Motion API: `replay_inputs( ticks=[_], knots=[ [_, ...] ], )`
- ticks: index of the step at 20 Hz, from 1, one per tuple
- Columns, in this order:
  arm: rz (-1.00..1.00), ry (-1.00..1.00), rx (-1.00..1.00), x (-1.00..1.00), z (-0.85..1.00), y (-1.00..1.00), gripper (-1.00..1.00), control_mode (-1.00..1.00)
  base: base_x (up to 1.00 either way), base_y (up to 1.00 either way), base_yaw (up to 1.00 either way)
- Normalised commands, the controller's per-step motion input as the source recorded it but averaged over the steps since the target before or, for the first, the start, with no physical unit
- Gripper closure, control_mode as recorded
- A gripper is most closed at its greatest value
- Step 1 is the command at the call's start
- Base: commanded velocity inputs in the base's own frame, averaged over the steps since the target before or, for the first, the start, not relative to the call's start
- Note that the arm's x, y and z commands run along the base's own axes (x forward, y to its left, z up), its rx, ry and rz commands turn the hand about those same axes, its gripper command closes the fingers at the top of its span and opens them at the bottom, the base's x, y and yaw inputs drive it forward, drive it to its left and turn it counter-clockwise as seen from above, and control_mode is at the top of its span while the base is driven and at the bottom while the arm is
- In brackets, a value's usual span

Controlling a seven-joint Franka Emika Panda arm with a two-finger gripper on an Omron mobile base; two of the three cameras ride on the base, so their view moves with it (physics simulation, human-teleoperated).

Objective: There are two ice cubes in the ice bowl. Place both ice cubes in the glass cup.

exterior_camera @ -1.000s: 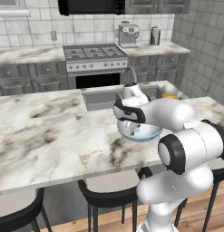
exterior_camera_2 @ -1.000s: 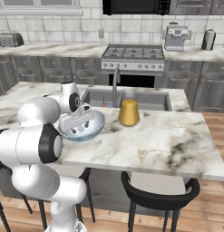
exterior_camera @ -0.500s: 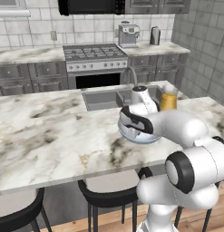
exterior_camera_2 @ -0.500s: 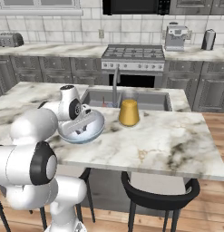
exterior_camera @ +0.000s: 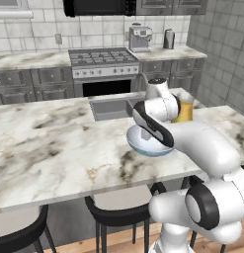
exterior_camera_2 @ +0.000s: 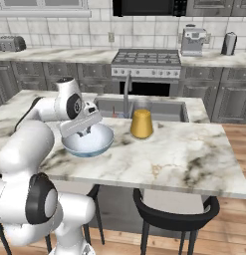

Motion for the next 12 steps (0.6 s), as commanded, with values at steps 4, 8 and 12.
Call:
replay_inputs(
  ticks=[4,8,12],
  knots=[
    [-0.09,-0.17,0.21,-0.40,0.66,-0.19,1.00,-1.00,0.00,0.00,0.00],
    [-0.06,-0.38,0.16,-0.36,0.17,-0.16,1.00,-1.00,0.00,0.00,0.00],
    [-0.03,-0.15,0.11,-0.11,0.00,-0.04,1.00,-1.00,0.00,0.00,0.00]
  ],
)
